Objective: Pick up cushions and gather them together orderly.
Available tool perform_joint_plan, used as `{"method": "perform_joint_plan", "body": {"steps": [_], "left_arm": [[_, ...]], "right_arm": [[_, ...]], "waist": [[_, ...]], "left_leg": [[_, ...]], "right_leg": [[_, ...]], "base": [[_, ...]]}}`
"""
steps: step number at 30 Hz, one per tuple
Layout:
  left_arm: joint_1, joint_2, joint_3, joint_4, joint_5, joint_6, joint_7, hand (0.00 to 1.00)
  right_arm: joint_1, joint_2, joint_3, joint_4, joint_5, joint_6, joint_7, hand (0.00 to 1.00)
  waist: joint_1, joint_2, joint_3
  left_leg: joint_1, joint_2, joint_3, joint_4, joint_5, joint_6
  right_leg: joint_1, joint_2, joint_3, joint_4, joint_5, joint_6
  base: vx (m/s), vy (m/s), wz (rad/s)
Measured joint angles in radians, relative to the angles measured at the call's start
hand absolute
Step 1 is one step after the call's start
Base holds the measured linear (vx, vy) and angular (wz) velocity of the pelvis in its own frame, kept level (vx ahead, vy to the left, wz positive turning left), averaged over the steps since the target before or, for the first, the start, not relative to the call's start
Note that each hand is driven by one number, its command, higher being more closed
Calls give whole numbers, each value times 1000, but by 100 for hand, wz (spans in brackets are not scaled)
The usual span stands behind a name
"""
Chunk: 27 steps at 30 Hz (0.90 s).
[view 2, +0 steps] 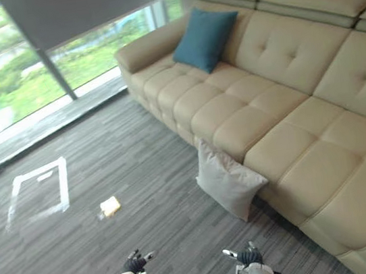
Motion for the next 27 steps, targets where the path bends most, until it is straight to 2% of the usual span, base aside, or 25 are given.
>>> {"method": "perform_joint_plan", "body": {"steps": [1, 2, 3, 4, 5, 6, 7, 9, 12, 13, 14, 15, 16, 17, 18, 19, 20, 21, 22, 23, 25, 27], "left_arm": [[-2, 0, -1, 5, 0, -1, 0, 0], [-2, 0, 0, 17, 0, -2, 0, 0], [-7, 8, 7, 24, 0, -3, 2, 0], [-8, 9, 12, 32, 0, -2, 7, 0], [-15, 8, 11, 41, 0, -2, 7, 0], [-19, 10, 9, 54, -1, 7, 17, 0], [-19, 9, 2, 60, -1, 14, 23, 0], [-16, 11, 1, 61, 0, 14, 23, 0], [-16, 12, 1, 66, 0, 16, 23, 0], [-17, 16, -3, 81, 1, 15, 20, 0], [-18, 24, -13, 88, 2, 14, 17, 0], [-28, 7, -10, 100, 3, 16, 17, 0], [-29, 4, -12, 100, 13, 15, 9, 0], [-32, 3, -8, 99, 23, 14, 5, 0], [-34, 4, -7, 99, 23, 14, 4, 0], [-35, 1, -7, 97, 26, 14, 3, 0], [-35, 1, -8, 95, 26, 15, 0, 0], [-25, 2, -8, 81, 26, 15, -3, 0], [-8, 7, -7, 60, 25, 12, -4, 0], [-2, 0, 2, 28, 22, 5, -2, 0], [5, 5, 0, 29, 21, 5, -2, 0], [0, 2, 1, 27, 21, 2, -2, 0]], "right_arm": [[2, 0, 1, 1, 0, 0, -2, 0], [6, -3, 1, 2, -1, 0, -3, 0], [8, 7, 5, 11, -1, 2, -3, 0], [22, 12, 11, 10, -1, 2, -3, 0], [21, 24, 23, 11, -1, 2, -3, 0], [11, 32, 36, 6, -2, 1, 2, 0], [7, 32, 36, -3, -2, -2, 3, 0], [0, 33, 36, -3, -2, -6, 6, 0], [-17, 32, 15, -1, -3, -9, 8, 0], [-30, 32, 3, 13, -3, -10, 8, 0], [-34, 29, -4, 33, -1, -11, 9, 0], [-54, 9, -8, 35, -3, -13, 10, 0], [-61, -3, -16, 37, -3, -12, 10, 0], [-59, -6, -36, 35, -3, -13, 11, 0], [-58, -6, -44, 35, -3, -14, 10, 0], [-51, -6, -53, 35, -2, -13, 10, 0], [-39, -8, -50, 31, -2, -12, 9, 0], [-29, -11, -41, 29, -1, -13, 9, 0], [-24, -13, -35, 29, 0, -12, 9, 0], [-23, -9, -30, 31, 0, -10, 7, 0], [-19, -9, -31, 30, 1, -10, 6, 0], [-19, -10, -35, 30, 2, -10, -2, 0]], "waist": [[0, 2, -2], [3, 15, -18], [13, -15, -32], [13, -43, -56], [19, -67, -57], [21, -64, -38], [21, -48, -31], [21, -43, -29], [19, -36, -23], [12, -38, -21], [4, -63, -22], [-2, -18, -8], [-6, 6, -5], [-13, 15, -6], [-15, 14, -6], [-18, 14, -5], [-22, 7, -3], [-22, 4, 0], [-17, 1, 1], [-7, 9, -1], [-9, 8, -1], [-8, 7, 0]], "left_leg": [[0, -10, -31, -45, 28, 18], [2, -8, -32, -48, 88, 27], [5, -25, 6, -20, 63, 13], [10, -47, 48, -18, 39, 31], [37, -63, 97, -26, 17, 51], [161, -81, 184, -97, -6, 86], [237, -80, 208, -150, -8, 89], [312, -81, 239, -218, -8, 89], [390, -80, 288, -309, -8, 89], [410, -95, 309, -332, -8, 89], [431, -125, 299, -335, -10, 83], [453, -100, 299, -335, -22, 63], [455, -92, 300, -317, -14, 50], [457, -92, 301, -290, 0, 27], [455, -88, 297, -266, 4, 20], [444, -72, 288, -187, 7, 14], [404, -46, 271, -37, 8, 5], [314, 8, 237, 215, 47, -62], [260, 43, 225, 338, 36, -64], [179, 96, 226, 445, -14, -43], [154, 97, 226, 385, -36, -20], [114, 73, 176, 209, -58, 8]], "right_leg": [[11, -3, 38, 2, -22, 21], [13, -2, 80, 25, -56, 46], [8, -29, 118, 58, -73, 67], [-32, -57, 145, 115, -64, 88], [-94, -78, 165, 228, -40, 129], [-265, -98, 135, 554, 55, 191], [-300, -110, 49, 608, 53, 186], [-348, -124, -65, 605, 39, 149], [-418, -125, -246, 437, 39, 96], [-422, -118, -324, 252, 110, 39], [-413, -118, -315, 134, 212, -55], [-394, -101, -323, 146, 211, -49], [-379, -92, -322, 142, 188, -58], [-370, -89, -319, 151, 161, -60], [-363, -90, -318, 154, 151, -58], [-332, -89, -319, 150, 132, -58], [-292, -87, -314, 139, 115, -50], [-235, -75, -304, 109, 103, -48], [-211, -59, -290, 91, 100, -48], [-161, -33, -263, 54, 104, -55], [-148, -26, -239, 39, 105, -55], [-128, -15, -184, 23, 102, -40]], "base": [[472, 375, -108], [485, 403, -106], [503, 396, -97], [470, 371, -88], [676, 597, -147], [565, 569, -151], [494, 496, -132], [264, 182, -43], [288, 59, -36], [399, -32, -35], [441, -67, -37], [393, -100, -26], [366, -109, -30], [279, -113, -13], [223, -111, -6], [230, -141, 4], [254, -185, 2], [233, -181, -13], [274, -129, -75], [230, -58, -85], [168, -2, -68], [157, 73, -78]]}}
